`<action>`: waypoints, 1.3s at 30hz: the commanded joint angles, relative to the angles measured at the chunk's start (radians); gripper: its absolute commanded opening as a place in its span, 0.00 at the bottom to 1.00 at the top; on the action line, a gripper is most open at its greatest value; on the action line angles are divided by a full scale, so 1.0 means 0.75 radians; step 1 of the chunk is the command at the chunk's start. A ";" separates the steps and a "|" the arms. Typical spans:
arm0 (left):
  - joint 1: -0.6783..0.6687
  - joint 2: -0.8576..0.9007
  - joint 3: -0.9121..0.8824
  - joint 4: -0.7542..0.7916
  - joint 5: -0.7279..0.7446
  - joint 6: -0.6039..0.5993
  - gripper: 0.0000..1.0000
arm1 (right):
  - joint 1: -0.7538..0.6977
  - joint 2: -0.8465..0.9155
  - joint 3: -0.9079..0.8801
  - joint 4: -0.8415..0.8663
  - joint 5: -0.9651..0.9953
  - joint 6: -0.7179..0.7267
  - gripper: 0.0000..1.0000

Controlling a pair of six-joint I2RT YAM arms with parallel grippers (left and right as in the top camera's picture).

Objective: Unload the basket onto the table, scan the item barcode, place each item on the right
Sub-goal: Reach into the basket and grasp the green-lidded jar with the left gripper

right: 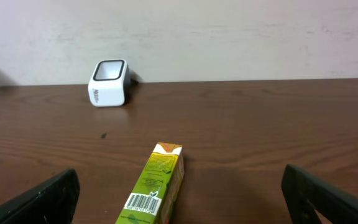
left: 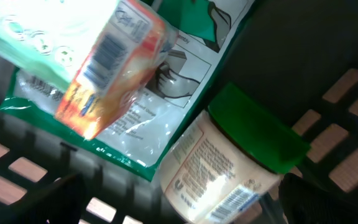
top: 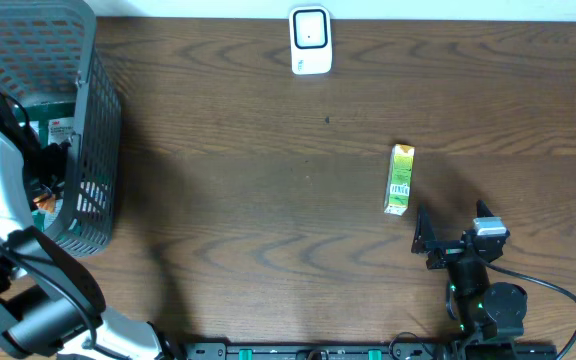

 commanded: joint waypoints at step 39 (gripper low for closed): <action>-0.004 0.228 -0.068 0.112 0.162 0.274 0.75 | 0.008 -0.005 -0.002 -0.006 -0.006 0.017 0.99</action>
